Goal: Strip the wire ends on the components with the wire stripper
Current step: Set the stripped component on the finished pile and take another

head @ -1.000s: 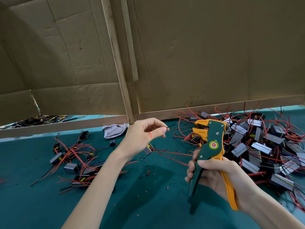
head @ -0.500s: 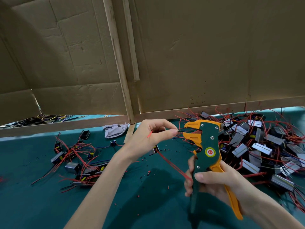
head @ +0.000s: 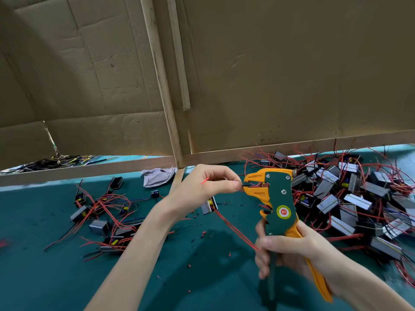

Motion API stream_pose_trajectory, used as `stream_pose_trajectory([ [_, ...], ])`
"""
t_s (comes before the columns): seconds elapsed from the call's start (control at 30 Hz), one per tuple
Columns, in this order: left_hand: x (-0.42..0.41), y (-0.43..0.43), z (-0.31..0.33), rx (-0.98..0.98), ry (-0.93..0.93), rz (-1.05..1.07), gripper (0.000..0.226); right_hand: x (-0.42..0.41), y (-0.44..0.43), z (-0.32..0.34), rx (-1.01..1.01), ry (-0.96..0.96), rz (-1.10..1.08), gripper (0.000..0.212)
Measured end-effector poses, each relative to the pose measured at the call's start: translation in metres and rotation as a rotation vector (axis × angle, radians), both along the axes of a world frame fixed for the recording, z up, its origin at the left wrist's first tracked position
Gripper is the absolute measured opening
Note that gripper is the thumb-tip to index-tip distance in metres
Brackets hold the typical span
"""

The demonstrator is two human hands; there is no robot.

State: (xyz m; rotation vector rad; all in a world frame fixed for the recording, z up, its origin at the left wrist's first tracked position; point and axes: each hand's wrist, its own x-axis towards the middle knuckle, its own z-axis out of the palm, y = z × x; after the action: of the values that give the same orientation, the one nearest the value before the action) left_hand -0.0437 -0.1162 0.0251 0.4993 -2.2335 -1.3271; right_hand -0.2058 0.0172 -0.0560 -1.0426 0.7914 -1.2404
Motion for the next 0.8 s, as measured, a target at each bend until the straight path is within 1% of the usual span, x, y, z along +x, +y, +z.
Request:
stream_pose_trajectory([
  [0.13,0.001,-0.001,0.000,0.004,-0.015,-0.025,0.014,0.008,0.004,0.001,0.047,0.006,-0.086,0.034],
  [0.23,-0.001,-0.004,-0.004,0.011,-0.039,0.013,0.010,0.013,0.007,0.005,0.093,-0.036,-0.157,0.035],
  [0.27,-0.001,-0.006,-0.006,0.082,-0.023,0.021,0.016,0.015,0.008,0.006,0.109,-0.036,-0.181,0.037],
  [0.3,-0.001,-0.008,-0.007,0.220,0.013,0.006,0.020,0.015,0.008,0.006,0.127,-0.030,-0.213,0.042],
  [0.37,0.001,-0.013,-0.010,0.527,0.101,-0.115,0.024,0.012,0.006,0.003,0.168,-0.035,-0.280,0.051],
  [0.4,0.003,-0.015,-0.012,0.624,0.124,-0.171,0.023,0.010,0.005,0.001,0.172,-0.037,-0.293,0.054],
  [0.43,0.003,-0.015,-0.013,0.670,0.126,-0.197,0.019,0.007,0.001,-0.002,0.161,-0.040,-0.288,0.053],
  [0.5,-0.001,-0.017,-0.018,0.616,0.097,-0.129,0.004,0.004,-0.008,-0.005,0.131,-0.079,-0.250,0.048],
  [0.53,-0.004,-0.019,-0.021,0.510,0.063,-0.048,0.011,0.003,-0.012,-0.006,0.134,-0.117,-0.249,0.046],
  [0.6,-0.006,-0.020,-0.024,0.215,-0.046,0.102,0.029,0.003,-0.018,-0.009,0.146,-0.164,-0.268,0.040],
  [0.63,-0.007,-0.021,-0.027,0.094,-0.091,0.143,0.034,0.001,-0.018,-0.008,0.136,-0.173,-0.275,0.039],
  [0.7,-0.005,-0.023,-0.030,-0.026,-0.152,0.183,0.035,-0.002,-0.016,-0.007,0.129,-0.203,-0.287,0.041],
  [0.8,-0.006,-0.021,-0.033,-0.129,-0.220,0.244,0.032,-0.004,-0.012,-0.004,0.121,-0.210,-0.271,0.032],
])
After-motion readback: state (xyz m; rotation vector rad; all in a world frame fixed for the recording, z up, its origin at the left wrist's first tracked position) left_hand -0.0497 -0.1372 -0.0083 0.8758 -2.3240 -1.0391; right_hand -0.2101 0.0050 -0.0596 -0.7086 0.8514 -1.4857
